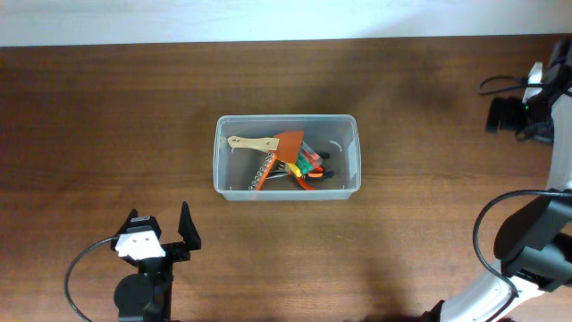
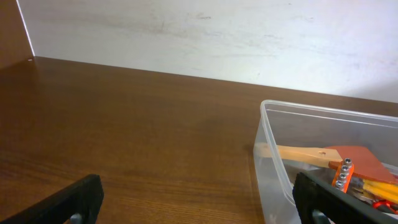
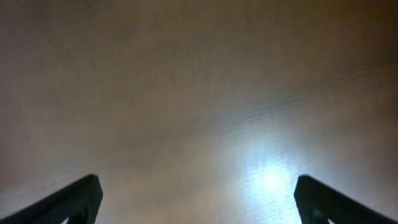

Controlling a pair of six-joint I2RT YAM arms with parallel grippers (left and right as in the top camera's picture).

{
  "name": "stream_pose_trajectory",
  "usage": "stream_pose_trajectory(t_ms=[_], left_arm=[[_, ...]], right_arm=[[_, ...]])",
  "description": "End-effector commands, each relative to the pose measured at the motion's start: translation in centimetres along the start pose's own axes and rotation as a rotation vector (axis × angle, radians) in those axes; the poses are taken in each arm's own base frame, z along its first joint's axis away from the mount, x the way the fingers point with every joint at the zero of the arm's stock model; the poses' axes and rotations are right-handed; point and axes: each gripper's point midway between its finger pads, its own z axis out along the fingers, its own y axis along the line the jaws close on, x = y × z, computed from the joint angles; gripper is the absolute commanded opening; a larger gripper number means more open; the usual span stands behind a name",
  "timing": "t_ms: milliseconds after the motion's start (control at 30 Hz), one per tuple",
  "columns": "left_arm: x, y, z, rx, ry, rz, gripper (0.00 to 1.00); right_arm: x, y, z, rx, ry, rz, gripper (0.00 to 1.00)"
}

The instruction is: Pack container

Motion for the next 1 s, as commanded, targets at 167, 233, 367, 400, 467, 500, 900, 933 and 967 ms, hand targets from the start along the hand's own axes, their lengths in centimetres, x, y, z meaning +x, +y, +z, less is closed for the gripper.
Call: stream_pose_trajectory(t_ms=[167, 233, 367, 400, 467, 500, 900, 933, 967], left_arm=[[0.4, 0.0, 0.1, 0.006, 0.005, 0.016, 0.99], [0.4, 0.0, 0.1, 0.006, 0.005, 0.016, 0.99], [0.4, 0.0, 0.1, 0.006, 0.005, 0.016, 0.99], [0.4, 0.0, 0.1, 0.006, 0.005, 0.016, 0.99], [0.4, 0.0, 0.1, 0.006, 0.005, 0.016, 0.99], [0.4, 0.0, 0.1, 0.006, 0.005, 0.016, 0.99], [0.4, 0.0, 0.1, 0.006, 0.005, 0.016, 0.99], [0.4, 0.0, 0.1, 0.006, 0.005, 0.016, 0.99], [0.4, 0.0, 0.1, 0.006, 0.005, 0.016, 0.99]], right_arm=[[-5.9, 2.1, -11.4, -0.022, -0.516, -0.017, 0.99], [-5.4, 3.0, -13.9, -0.029, -0.609, -0.03, 0.99], [-3.1, 5.4, -17.8, -0.062, -0.754, -0.07, 0.99], [-2.4, 6.1, -18.7, -0.074, -0.789, -0.082, 0.99], [-0.7, 7.4, -20.5, -0.1, -0.863, -0.105, 0.99], [0.1, 7.9, -21.3, -0.113, -0.896, -0.116, 0.99], [12.2, 11.4, -29.7, -0.334, -1.294, -0.225, 0.99], [12.9, 11.5, -29.8, -0.351, -1.313, -0.233, 0.99], [13.7, 11.6, -29.9, -0.366, -1.328, -0.242, 0.99]])
